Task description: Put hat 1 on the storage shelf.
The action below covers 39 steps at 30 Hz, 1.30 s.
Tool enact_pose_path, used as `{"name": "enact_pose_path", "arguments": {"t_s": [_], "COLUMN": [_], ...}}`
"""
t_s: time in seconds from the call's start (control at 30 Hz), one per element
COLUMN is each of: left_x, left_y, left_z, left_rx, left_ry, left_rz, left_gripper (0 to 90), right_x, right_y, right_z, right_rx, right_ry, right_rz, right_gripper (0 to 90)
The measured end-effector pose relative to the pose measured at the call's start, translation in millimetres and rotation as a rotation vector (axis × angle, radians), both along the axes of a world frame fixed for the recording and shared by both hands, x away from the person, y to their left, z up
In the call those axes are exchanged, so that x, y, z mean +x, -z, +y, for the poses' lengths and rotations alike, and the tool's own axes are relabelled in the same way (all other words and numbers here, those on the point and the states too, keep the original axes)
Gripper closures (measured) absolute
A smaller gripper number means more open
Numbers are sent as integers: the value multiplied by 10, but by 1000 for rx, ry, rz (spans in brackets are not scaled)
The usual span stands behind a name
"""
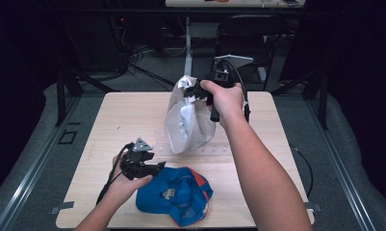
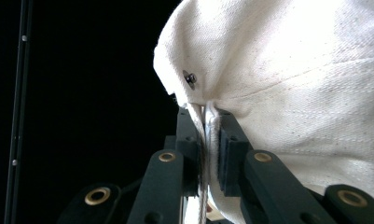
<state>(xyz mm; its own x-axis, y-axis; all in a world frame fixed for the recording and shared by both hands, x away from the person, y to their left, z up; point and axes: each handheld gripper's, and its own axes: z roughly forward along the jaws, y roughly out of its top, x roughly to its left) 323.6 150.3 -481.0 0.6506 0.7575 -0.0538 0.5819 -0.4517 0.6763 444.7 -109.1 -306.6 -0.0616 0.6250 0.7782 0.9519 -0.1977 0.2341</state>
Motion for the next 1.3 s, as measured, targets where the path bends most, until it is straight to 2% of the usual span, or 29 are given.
{"name": "enact_pose_path", "arguments": {"t_s": [0.1, 0.27, 0.37, 0.6, 0.77, 0.8, 0.83, 0.87, 0.93, 1.03, 1.13, 1.3], "left_x": [13, 48, 71, 124, 149, 156, 164, 172, 180, 185, 189, 224], "left_y": [-10, -44, -66, -68, -58, -57, -56, -55, -61, -71, -79, -100], "left_z": [-109, -279, -351, -461, -468, -465, -459, -451, -429, -384, -352, -260], "left_rx": [19, 12, 5, 21, 35, 38, 38, 41, 57, 70, 68, 44], "left_ry": [5, 10, 12, -2, -17, -23, -25, -25, -30, -44, -50, -45], "left_rz": [-16, -39, -66, -80, -87, -89, -84, -83, -87, -110, -115, -112], "left_gripper": [440, 437, 459, 485, 595, 595, 645, 645, 697, 761, 800, 812], "right_x": [6, 8, 4, -6, -13, -13, -16, -16, -18, -24, -28, -28], "right_y": [-1, -6, -8, -9, -17, -17, -21, -21, -25, -30, -32, -31], "right_z": [24, 60, 75, 103, 126, 126, 129, 129, 137, 149, 151, 172], "right_rx": [2, 3, 5, 10, 19, 19, 21, 21, 19, 19, 16, 19], "right_ry": [8, 2, 4, -7, -1, -1, 0, 0, -3, -6, -14, -9], "right_rz": [-3, -4, -5, -7, -8, -8, -9, -9, -14, -13, -15, -18], "right_gripper": [818, 818, 818, 818, 818, 818, 818, 818, 818, 818, 818, 818]}}
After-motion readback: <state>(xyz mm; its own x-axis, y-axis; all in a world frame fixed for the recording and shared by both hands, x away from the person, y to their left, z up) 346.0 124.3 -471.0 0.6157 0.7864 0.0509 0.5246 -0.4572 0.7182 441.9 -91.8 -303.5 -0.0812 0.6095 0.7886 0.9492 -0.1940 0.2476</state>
